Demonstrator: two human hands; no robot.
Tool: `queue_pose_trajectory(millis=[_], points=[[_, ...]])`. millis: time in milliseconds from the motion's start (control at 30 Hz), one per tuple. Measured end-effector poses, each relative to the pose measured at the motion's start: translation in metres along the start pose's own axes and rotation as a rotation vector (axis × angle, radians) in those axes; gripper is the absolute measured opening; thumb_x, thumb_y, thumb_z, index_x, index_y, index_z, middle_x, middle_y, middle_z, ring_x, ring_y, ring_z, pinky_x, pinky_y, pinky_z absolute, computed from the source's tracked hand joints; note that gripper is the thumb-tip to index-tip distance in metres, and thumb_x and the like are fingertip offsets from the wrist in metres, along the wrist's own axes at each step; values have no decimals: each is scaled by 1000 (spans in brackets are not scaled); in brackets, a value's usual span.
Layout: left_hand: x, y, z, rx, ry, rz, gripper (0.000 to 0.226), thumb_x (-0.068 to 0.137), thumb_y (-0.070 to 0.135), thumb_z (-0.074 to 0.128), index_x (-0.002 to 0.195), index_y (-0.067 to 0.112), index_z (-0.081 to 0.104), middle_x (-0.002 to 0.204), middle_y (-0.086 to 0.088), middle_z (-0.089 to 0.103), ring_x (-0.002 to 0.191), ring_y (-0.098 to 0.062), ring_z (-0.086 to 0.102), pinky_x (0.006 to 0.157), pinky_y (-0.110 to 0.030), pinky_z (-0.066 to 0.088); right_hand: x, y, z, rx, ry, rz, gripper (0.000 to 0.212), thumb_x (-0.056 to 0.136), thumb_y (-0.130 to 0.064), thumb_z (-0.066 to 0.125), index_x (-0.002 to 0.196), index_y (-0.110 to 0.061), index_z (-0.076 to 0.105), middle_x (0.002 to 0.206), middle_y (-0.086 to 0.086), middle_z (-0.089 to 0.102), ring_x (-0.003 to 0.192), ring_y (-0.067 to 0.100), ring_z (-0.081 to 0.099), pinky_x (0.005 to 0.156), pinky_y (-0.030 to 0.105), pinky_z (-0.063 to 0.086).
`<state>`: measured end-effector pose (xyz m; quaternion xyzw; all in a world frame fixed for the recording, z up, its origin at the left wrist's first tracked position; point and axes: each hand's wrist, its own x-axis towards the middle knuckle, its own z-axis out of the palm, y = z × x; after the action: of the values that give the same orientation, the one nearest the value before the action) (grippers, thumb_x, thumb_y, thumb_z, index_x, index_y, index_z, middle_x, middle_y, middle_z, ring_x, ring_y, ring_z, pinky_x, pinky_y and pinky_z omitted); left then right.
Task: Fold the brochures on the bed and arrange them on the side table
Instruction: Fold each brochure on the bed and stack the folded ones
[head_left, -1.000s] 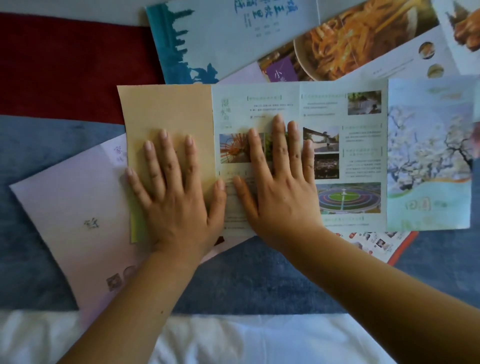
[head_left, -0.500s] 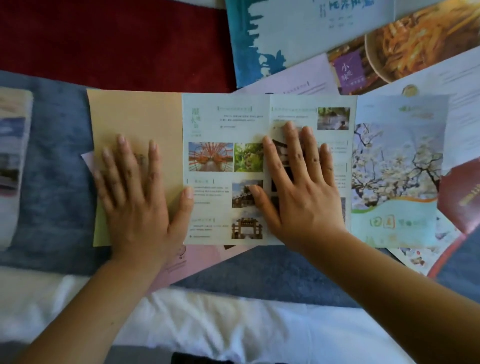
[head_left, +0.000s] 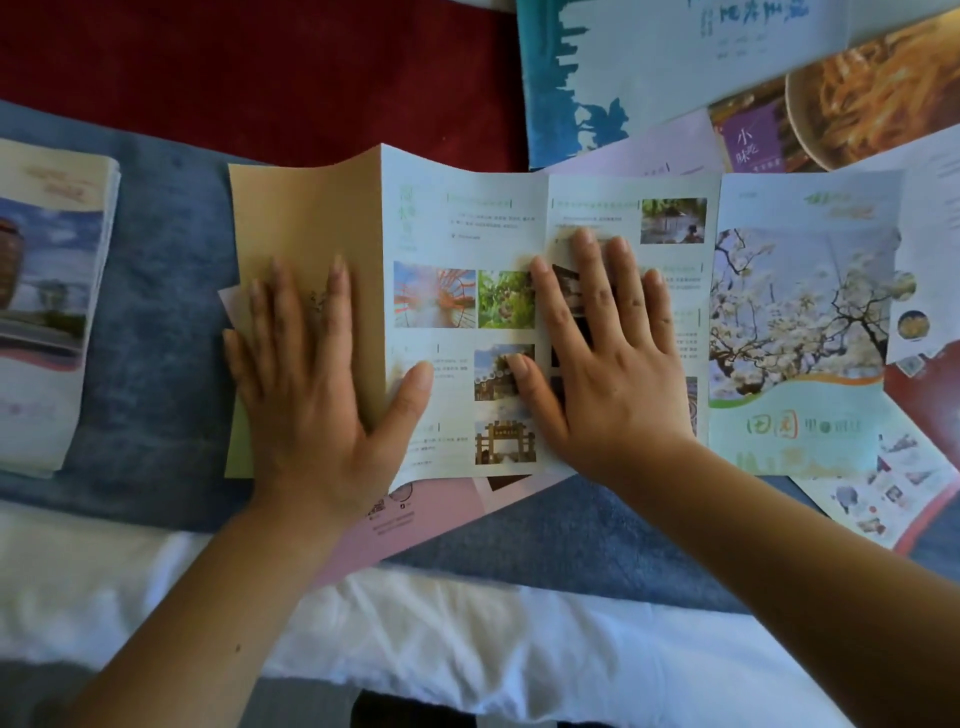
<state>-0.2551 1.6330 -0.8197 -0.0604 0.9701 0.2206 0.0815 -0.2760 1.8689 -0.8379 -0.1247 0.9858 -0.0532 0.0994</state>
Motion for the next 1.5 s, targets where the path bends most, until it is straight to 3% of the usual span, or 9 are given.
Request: queue_pose_trajectory(millis=[233,467,767,1167,1400,1500], points=[[-6,39,18,-36,-33,3,89,89,64,37,164,30,3,172,-15,-2,159,-32,-7,123,-62,-8,1,2,-1,35,9,-21,76,106,-63,21,167,-20,8,173,13,-4,160,32,-7,129,54,3],[-8,67,36,-17,-4,8,91,86,60,38,165,28,6,172,-14,-1,159,-31,-7,124,-57,-12,-2,20,-8,167,35,-46,65,111,-43,19,166,-11,10,174,11,2,161,25,-4,131,42,1],[-8,66,39,-5,2,4,91,84,59,38,165,29,7,172,-13,0,159,-30,-6,124,-59,-10,-19,93,-24,63,-8,177,73,106,-62,17,167,-25,0,173,11,-10,159,30,-12,129,46,-5],[-15,111,53,-48,-38,95,88,88,55,40,165,30,5,172,-13,-3,159,-31,-6,123,-65,-4,-25,99,-11,53,37,203,72,107,-61,17,167,-25,-1,173,12,-10,159,31,-12,129,48,-4],[-16,130,63,31,-35,101,91,87,58,41,165,25,7,171,-17,-4,158,-35,-6,122,-66,-2,-26,110,-16,109,88,163,70,107,-60,25,167,-23,14,174,13,2,160,32,-3,130,48,1],[-15,131,66,95,-43,110,92,87,60,42,165,26,6,171,-19,-5,157,-39,-4,122,-66,-2,-33,129,-21,227,255,100,54,108,-45,43,154,-17,49,165,14,35,155,34,28,126,53,25]])
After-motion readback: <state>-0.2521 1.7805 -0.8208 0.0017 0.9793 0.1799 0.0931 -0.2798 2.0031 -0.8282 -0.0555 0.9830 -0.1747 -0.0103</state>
